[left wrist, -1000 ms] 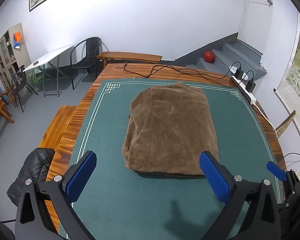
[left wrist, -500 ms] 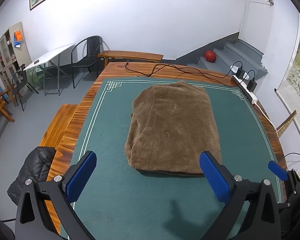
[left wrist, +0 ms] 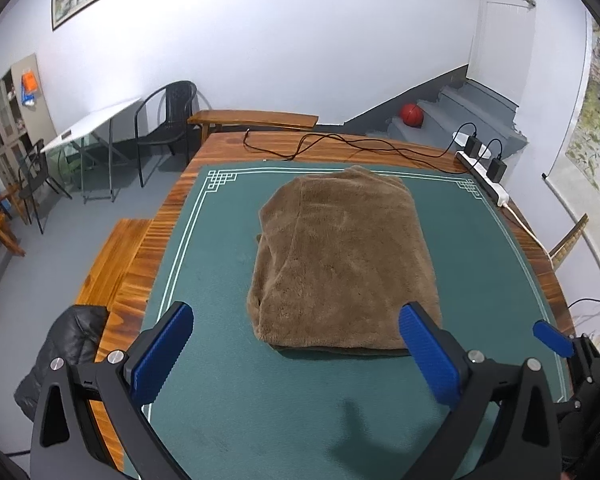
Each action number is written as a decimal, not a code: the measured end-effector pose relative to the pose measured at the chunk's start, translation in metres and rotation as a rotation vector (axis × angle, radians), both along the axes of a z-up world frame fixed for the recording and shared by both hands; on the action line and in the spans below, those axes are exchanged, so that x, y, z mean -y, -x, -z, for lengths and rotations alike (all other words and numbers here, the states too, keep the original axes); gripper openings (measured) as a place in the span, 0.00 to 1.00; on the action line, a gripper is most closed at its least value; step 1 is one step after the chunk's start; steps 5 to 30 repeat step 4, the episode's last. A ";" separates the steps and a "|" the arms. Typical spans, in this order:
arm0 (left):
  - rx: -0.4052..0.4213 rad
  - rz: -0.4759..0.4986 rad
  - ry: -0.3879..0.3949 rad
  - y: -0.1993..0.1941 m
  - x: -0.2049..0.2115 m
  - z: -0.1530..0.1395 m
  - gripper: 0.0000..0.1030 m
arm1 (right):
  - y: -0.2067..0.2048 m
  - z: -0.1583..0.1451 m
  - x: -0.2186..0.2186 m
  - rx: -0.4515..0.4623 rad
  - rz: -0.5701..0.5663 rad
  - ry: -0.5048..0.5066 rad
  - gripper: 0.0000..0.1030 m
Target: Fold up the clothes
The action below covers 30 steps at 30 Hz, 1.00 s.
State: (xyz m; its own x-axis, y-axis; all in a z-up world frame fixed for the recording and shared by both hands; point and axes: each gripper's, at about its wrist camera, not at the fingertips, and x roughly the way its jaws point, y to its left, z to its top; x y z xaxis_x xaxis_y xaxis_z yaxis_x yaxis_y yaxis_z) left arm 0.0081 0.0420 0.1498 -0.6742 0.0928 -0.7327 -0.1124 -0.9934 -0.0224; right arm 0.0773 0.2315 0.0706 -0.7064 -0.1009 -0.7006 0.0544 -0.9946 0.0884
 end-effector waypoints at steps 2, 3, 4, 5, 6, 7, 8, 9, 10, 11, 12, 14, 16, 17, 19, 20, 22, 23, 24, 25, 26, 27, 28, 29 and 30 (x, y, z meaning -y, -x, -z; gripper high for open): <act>0.001 -0.006 0.004 0.001 0.000 0.000 1.00 | 0.000 0.000 -0.001 0.000 0.006 0.000 0.99; 0.013 -0.010 0.001 0.004 0.001 0.002 1.00 | 0.000 0.000 -0.001 0.000 0.009 -0.001 0.99; 0.023 -0.010 -0.006 0.006 0.002 0.003 1.00 | 0.000 0.000 -0.001 0.000 0.012 -0.001 0.99; 0.023 -0.010 -0.006 0.006 0.002 0.003 1.00 | 0.000 0.000 -0.001 0.000 0.012 -0.001 0.99; 0.023 -0.010 -0.006 0.006 0.002 0.003 1.00 | 0.000 0.000 -0.001 0.000 0.012 -0.001 0.99; 0.023 -0.010 -0.006 0.006 0.002 0.003 1.00 | 0.000 0.000 -0.001 0.000 0.012 -0.001 0.99; 0.023 -0.010 -0.006 0.006 0.002 0.003 1.00 | 0.000 0.000 -0.001 0.000 0.012 -0.001 0.99; 0.023 -0.010 -0.006 0.006 0.002 0.003 1.00 | 0.000 0.000 -0.001 0.000 0.012 -0.001 0.99; 0.023 -0.010 -0.006 0.006 0.002 0.003 1.00 | 0.000 0.000 -0.001 0.000 0.012 -0.001 0.99; 0.023 -0.010 -0.006 0.006 0.002 0.003 1.00 | 0.000 0.000 -0.001 0.000 0.012 -0.001 0.99; 0.023 -0.010 -0.006 0.006 0.002 0.003 1.00 | 0.000 0.000 -0.001 0.000 0.012 -0.001 0.99; 0.023 -0.010 -0.006 0.006 0.002 0.003 1.00 | 0.000 0.000 -0.001 0.000 0.012 -0.001 0.99; 0.023 -0.010 -0.006 0.006 0.002 0.003 1.00 | 0.000 0.000 -0.001 0.000 0.012 -0.001 0.99; 0.023 -0.010 -0.006 0.006 0.002 0.003 1.00 | 0.000 0.000 -0.001 0.000 0.012 -0.001 0.99; 0.023 -0.010 -0.006 0.006 0.002 0.003 1.00 | 0.000 0.000 -0.001 0.000 0.012 -0.001 0.99; 0.023 -0.010 -0.006 0.006 0.002 0.003 1.00 | 0.000 0.000 -0.001 0.000 0.012 -0.001 0.99; 0.023 -0.010 -0.006 0.006 0.002 0.003 1.00 | 0.000 0.000 -0.001 0.000 0.012 -0.001 0.99; 0.023 -0.010 -0.006 0.006 0.002 0.003 1.00 | 0.000 0.000 -0.001 0.000 0.012 -0.001 0.99; 0.023 -0.010 -0.006 0.006 0.002 0.003 1.00 | 0.000 0.000 -0.001 0.000 0.012 -0.001 0.99; 0.023 -0.010 -0.006 0.006 0.002 0.003 1.00 | 0.000 0.000 -0.001 0.000 0.012 -0.001 0.99; 0.023 -0.010 -0.006 0.006 0.002 0.003 1.00 | 0.000 0.000 -0.001 0.000 0.012 -0.001 0.99; 0.023 -0.010 -0.006 0.006 0.002 0.003 1.00 | 0.000 0.000 -0.001 0.000 0.012 -0.001 0.99; 0.023 -0.010 -0.006 0.006 0.002 0.003 1.00 | 0.000 0.000 -0.001 0.000 0.012 -0.001 0.99; 0.023 -0.010 -0.006 0.006 0.002 0.003 1.00 | 0.000 0.000 -0.001 0.000 0.012 -0.001 0.99; 0.023 -0.010 -0.006 0.006 0.002 0.003 1.00 | 0.000 0.000 -0.001 0.000 0.012 -0.001 0.99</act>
